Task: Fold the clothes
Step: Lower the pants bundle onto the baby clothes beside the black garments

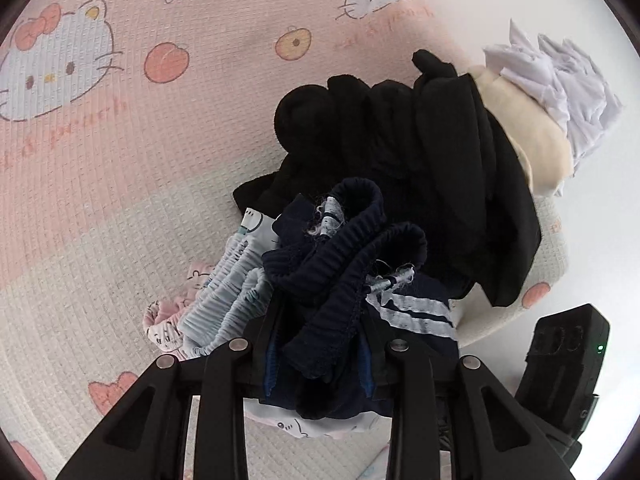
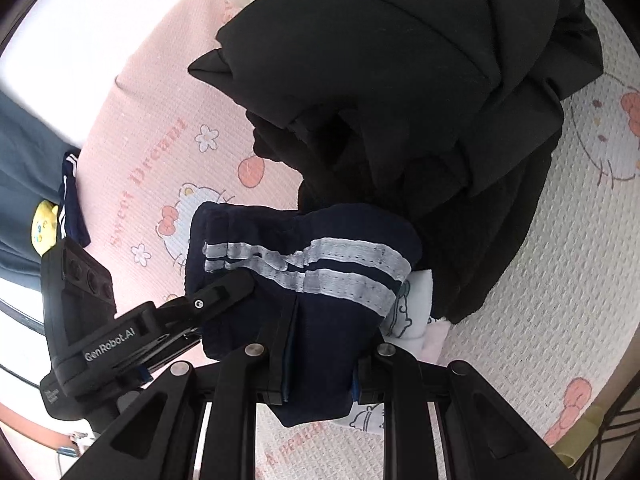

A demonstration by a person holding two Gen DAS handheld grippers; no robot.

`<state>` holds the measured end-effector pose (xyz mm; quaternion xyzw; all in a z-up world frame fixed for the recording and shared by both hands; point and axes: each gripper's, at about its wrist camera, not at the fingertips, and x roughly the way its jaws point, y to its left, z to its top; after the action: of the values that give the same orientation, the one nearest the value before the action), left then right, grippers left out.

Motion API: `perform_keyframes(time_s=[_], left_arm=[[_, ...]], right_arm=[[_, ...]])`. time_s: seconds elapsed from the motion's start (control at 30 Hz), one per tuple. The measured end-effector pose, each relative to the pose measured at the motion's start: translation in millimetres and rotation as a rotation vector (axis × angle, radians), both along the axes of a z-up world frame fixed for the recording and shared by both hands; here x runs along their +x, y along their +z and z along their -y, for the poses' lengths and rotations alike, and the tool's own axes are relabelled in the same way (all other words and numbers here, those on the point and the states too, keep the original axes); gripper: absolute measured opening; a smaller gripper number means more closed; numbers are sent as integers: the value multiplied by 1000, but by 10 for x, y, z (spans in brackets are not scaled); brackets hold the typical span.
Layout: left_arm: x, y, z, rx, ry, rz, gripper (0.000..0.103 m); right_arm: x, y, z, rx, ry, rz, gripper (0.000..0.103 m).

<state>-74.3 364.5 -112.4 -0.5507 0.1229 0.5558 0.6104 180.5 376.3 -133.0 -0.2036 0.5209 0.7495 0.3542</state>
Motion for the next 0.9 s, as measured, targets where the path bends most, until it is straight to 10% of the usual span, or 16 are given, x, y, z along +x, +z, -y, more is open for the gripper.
perform_keyframes(time_s=[0.1,0.27,0.43,0.9], left_arm=[[7,49,-34,-60,-2,-18,36],[25,322,56,-61,40,-97,68],[126,600,88,-19,49,-253,69],[379,554,-309,18,45,-363,68]], right_arm=[[0,0,23,6,2,2,46],[-42,10,29,-1,2,2,49],[51,30,45,-20,-26,-28,67],[577,-106,-46,-59,-249,-123,58]])
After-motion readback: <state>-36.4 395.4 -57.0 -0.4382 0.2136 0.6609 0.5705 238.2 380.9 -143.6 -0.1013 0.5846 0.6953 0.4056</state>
